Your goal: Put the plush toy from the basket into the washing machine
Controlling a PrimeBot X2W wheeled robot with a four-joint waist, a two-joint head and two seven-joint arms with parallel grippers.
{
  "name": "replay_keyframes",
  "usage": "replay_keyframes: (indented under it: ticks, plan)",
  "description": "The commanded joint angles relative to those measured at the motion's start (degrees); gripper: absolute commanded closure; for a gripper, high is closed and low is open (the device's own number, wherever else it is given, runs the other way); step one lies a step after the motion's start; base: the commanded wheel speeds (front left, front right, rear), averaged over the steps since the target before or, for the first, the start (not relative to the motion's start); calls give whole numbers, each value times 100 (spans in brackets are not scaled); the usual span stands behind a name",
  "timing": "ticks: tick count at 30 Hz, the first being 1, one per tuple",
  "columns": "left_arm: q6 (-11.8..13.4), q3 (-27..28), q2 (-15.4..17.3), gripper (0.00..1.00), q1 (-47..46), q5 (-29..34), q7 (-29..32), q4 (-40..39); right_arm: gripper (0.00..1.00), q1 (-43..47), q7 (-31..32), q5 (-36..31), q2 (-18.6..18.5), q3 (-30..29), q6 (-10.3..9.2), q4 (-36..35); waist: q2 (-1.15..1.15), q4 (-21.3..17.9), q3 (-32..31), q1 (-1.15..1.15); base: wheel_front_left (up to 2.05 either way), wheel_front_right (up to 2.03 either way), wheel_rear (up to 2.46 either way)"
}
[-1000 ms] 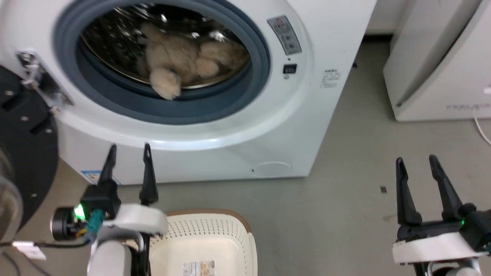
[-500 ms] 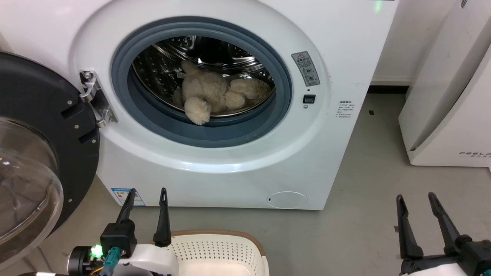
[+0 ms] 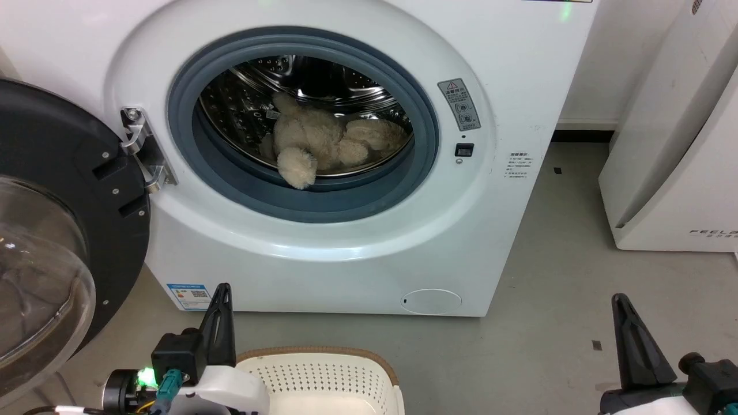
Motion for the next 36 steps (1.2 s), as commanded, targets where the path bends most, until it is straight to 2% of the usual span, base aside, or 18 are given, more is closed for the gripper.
replay_keyframes:
  ticks: [1,36]
  plan:
    - [-17,6,-1,100,25,23,29,-52,100,-39,35,-34,0,19,0,1,0,-3,-1,1,0,0,0]
    - [-85,42,-3,100,117,113,450,-405,100,-191,459,-174,-1,160,-2,5,0,-63,-40,1,0,0,0]
